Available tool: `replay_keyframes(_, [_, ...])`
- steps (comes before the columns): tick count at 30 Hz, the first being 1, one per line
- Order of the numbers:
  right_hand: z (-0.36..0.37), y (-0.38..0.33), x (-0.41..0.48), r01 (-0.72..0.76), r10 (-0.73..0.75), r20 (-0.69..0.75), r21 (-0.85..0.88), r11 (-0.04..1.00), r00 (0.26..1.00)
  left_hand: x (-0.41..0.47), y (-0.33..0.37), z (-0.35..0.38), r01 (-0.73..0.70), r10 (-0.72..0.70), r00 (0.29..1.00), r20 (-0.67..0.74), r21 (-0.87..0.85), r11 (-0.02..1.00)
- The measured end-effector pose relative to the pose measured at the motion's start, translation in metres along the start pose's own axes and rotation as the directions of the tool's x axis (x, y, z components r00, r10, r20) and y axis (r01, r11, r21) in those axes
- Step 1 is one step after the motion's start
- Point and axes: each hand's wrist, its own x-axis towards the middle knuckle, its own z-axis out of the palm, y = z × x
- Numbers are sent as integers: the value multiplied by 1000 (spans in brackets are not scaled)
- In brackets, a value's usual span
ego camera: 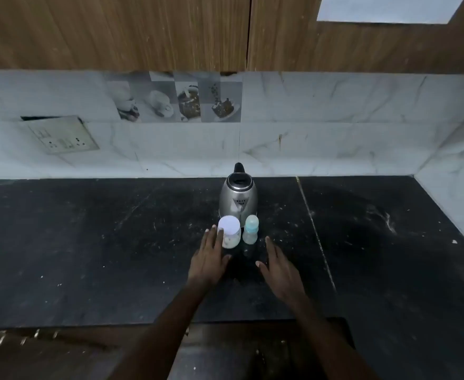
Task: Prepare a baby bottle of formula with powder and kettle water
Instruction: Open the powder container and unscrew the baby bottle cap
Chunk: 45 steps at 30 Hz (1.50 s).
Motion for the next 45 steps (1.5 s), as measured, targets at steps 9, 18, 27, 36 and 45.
replay_keyframes(9, [-11,24,55,-13,14,-16,68,998,1000,61,17,2,98,-97,995,20,-26,995])
replay_keyframes(18, [-20,33,95,18,-19,6,75,997,1000,90,21,15,180,-173,981,86,-71,981])
replay_keyframes(27, [-4,39,94,68,-59,-122,69,995,991,99,24,15,234,-225,971,81,-137,962])
replay_keyframes(36, [45,22,75,188,-189,102,13,982,977,89,1,3,173,-149,976,158,-153,973])
replay_keyframes(45, [68,-11,84,109,-172,178,316,942,969,67,-17,-5,67,-34,962,271,-115,991])
